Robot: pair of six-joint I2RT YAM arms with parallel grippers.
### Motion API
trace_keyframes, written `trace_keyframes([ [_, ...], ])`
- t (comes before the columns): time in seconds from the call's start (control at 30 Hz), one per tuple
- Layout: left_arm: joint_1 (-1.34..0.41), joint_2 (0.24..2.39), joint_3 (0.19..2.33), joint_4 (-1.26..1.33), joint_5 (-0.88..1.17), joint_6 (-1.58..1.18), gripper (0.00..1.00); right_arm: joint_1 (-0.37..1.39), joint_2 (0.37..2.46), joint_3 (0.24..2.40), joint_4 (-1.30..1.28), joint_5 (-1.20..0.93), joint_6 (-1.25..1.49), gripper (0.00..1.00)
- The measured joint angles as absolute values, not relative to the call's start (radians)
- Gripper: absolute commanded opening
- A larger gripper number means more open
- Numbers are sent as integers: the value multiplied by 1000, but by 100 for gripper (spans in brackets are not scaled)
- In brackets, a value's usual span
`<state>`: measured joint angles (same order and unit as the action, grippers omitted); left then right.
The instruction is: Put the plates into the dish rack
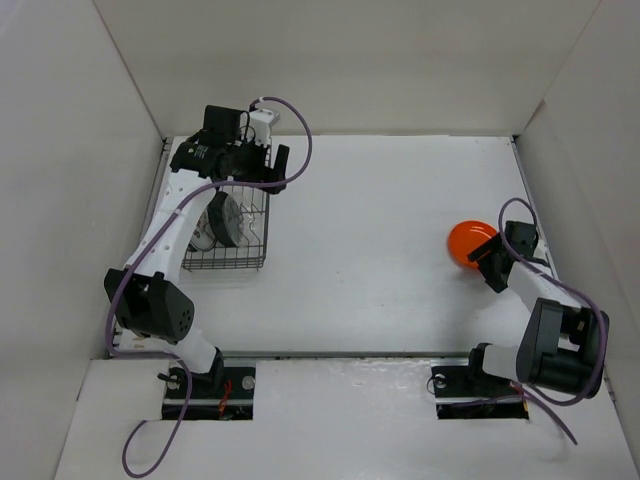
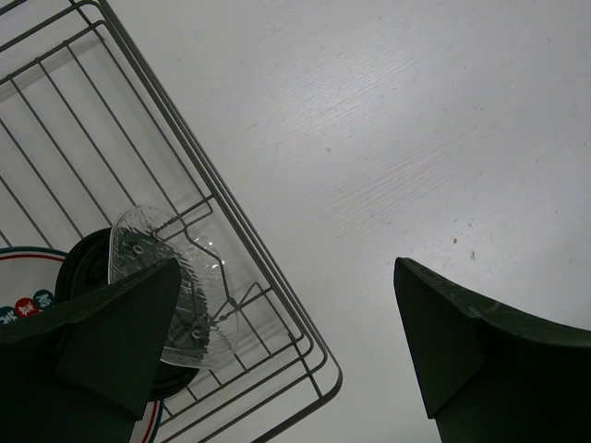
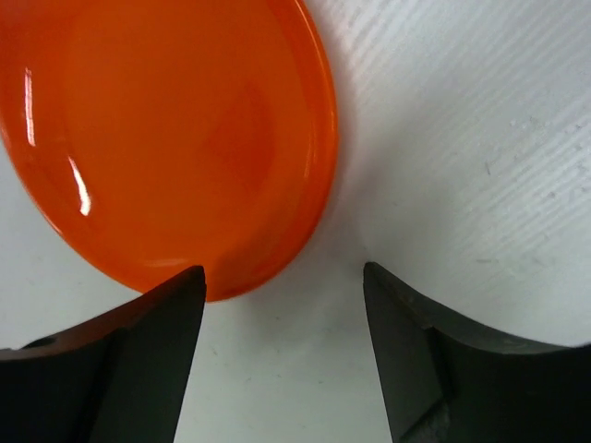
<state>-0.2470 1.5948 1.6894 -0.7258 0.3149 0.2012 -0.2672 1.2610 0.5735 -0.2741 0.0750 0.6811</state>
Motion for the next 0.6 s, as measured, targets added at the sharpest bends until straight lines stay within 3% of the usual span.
trace_keyframes([
  [0.23, -247, 1595, 1711, -731, 322, 210, 100, -267, 1310, 590, -230, 74, 686, 62],
  [0.43, -247, 1601, 1757, -736, 332, 213, 100, -267, 1369, 630, -235, 73, 686, 40],
  [0.5, -247, 1602, 1764, -737, 334, 213, 100, -267, 1394, 650, -239, 71, 683, 21],
  [0.6, -247, 1602, 1767, -739, 336, 213, 100, -271, 1411, 677, -236, 61, 685, 1],
])
